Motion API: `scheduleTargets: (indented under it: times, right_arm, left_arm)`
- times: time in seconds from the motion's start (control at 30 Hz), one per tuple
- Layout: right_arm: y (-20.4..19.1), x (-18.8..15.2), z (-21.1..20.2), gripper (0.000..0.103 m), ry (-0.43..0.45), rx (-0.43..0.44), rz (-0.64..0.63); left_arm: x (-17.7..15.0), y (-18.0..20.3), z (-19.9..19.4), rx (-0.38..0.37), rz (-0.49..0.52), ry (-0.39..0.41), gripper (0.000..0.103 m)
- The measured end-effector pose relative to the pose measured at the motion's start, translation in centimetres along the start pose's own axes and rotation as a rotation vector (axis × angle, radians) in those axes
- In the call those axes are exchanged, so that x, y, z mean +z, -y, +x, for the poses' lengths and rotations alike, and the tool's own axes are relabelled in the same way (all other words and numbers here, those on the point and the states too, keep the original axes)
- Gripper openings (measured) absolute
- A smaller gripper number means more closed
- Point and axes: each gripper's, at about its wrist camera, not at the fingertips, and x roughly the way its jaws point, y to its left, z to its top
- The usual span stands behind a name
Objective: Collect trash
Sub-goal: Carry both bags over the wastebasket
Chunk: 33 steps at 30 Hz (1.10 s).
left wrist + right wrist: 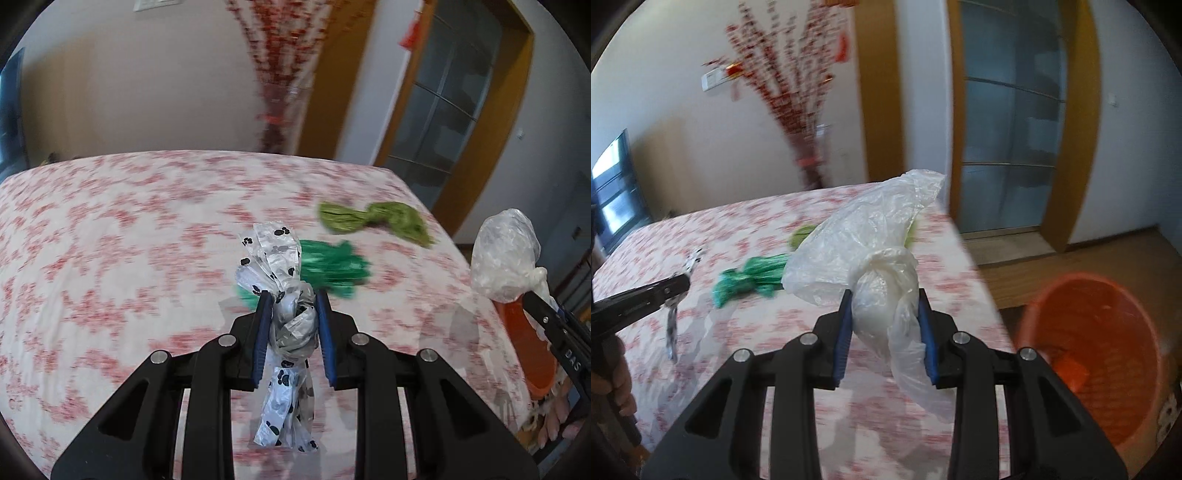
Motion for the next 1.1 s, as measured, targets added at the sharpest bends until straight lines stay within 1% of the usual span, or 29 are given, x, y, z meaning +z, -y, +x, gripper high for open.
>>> scheduleTargets:
  times: [0.27,0.53,0.83,1.1]
  right_arm:
    - [7.0,-1.3,-1.7,0.033,0.029,-0.149,0.089]
    - [12.9,-2.8,-2.9,0.033,0.037,-0.258,0.177]
    - [18.1,-4.6,-3.6,0.033,0.027,-0.324,0.249]
    - [21.3,-5.7,-3.5,0.033,0.016,-0.355,0.288]
  left_arm:
    - [-0.2,7.6,1.5,-0.119,0.071,-0.026,0.024]
    - [-0.7,15.4,2.9,-0.249,0.133,-0.057,0.024]
    - [-1.2,24.0,3.9,-0.382,0.215,-0.08,0.024]
    - [-2.3,29.5,5.5,-0.46,0.28,-0.124,0.024]
